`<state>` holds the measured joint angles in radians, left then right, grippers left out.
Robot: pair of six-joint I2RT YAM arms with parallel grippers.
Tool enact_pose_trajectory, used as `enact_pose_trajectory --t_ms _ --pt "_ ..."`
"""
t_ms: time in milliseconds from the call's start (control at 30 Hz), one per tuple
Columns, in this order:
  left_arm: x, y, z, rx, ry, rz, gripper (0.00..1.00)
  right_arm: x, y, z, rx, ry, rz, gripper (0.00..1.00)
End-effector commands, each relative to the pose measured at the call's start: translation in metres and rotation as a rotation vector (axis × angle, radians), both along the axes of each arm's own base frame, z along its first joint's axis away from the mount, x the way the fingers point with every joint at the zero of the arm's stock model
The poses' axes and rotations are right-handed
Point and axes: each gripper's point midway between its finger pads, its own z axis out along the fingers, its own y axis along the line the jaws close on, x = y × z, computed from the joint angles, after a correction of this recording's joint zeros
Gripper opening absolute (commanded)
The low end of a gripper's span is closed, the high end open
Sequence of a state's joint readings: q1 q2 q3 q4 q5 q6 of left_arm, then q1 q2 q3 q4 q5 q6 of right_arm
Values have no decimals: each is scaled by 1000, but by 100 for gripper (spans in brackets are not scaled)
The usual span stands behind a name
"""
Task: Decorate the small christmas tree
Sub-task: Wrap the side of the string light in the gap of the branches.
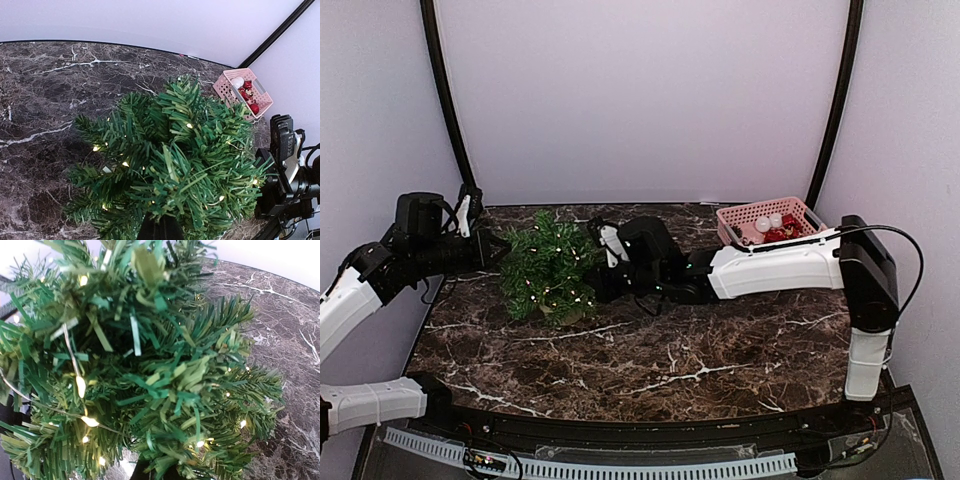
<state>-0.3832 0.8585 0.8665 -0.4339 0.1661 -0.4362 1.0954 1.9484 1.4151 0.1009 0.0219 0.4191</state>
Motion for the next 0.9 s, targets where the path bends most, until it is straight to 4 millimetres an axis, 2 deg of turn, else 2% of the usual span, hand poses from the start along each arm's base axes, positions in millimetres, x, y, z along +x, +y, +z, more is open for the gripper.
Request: enact_pose_trajectory --t_ms 0,167,400,600,800,867 --pt "1 0 0 4 -23 -16 0 3 6 18 93 8 -8 0" --pt "1 -2 -2 -1 -23 -23 0 -1 17 21 130 13 34 0" --pt "0 -4 -2 -8 -22 -34 0 -2 26 8 149 34 56 0" --pt "0 -4 -2 -6 -24 -33 0 -3 25 -1 154 39 51 0" --pt "0 -3 -1 -3 -26 -29 0 -3 20 5 160 20 48 0" --pt "0 -2 -1 -1 -29 -26 0 -3 17 7 158 17 39 5"
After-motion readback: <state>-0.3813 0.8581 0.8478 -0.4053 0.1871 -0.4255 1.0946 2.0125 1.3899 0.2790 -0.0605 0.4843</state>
